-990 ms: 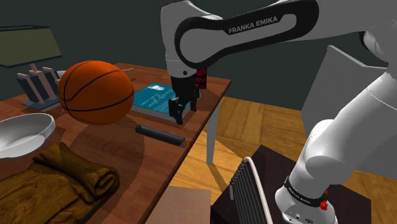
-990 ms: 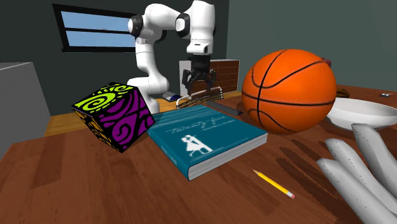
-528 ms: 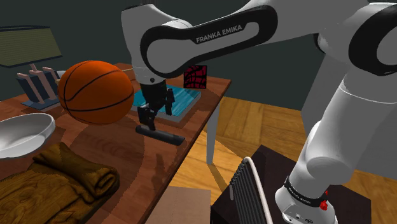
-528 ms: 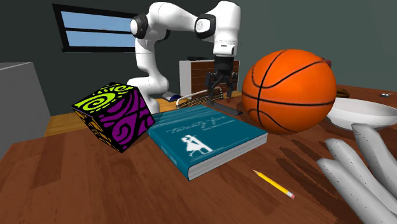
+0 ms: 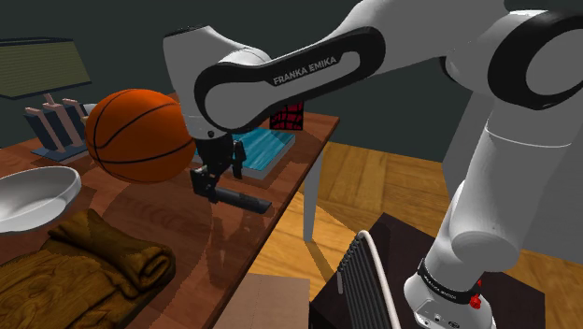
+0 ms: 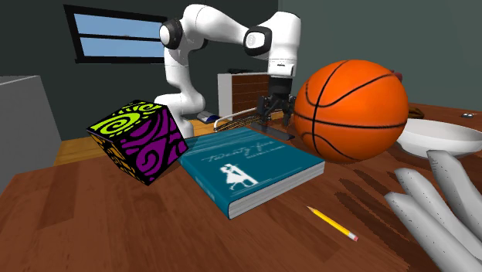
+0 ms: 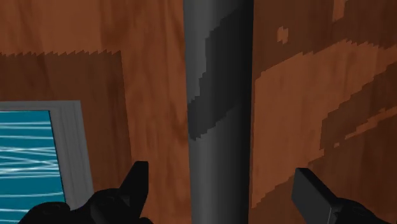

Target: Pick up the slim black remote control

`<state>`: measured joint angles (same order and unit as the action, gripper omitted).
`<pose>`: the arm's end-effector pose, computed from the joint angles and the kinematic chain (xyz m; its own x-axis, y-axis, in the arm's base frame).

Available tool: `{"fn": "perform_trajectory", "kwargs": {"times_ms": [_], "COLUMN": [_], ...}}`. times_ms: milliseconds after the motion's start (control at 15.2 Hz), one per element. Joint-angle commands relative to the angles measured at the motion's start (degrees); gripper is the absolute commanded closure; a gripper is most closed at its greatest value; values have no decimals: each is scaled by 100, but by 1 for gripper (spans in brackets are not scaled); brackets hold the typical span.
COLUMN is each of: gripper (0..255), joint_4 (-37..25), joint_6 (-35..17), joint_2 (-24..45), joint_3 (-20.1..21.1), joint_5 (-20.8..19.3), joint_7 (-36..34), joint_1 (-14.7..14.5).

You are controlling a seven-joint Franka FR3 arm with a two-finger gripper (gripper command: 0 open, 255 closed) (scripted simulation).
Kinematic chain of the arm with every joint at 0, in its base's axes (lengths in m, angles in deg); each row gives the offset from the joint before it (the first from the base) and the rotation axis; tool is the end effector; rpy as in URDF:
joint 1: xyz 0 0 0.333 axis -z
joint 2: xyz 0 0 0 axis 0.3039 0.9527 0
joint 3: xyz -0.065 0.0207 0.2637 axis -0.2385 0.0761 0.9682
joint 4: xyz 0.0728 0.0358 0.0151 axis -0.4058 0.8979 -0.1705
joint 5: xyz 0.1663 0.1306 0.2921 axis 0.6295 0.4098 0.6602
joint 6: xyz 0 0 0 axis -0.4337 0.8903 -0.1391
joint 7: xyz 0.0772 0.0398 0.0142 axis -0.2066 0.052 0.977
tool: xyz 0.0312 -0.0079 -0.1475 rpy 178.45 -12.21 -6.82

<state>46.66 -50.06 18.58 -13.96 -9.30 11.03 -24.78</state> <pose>0.4492 0.3056 0.4115 0.9631 0.2690 0.0093 0.2674 -0.9602 0.0813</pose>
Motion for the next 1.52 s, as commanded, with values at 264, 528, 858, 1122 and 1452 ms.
{"fn": "perform_trajectory", "kwargs": {"times_ms": [264,528,858,1122,1452], "gripper": [255,255,255,255,255], "joint_4": [140,155,81,-174,-525], "joint_6": [-193,-194,-123,171,547], "joint_2": [59,43,46,-3,-33], "joint_3": [-1,-3,-2,2,7], "joint_5": [-38,-30,-28,7,33], "joint_7": [-37,-28,-21,21,61], "joint_1": [-5,-1,-1,0,-3]}}
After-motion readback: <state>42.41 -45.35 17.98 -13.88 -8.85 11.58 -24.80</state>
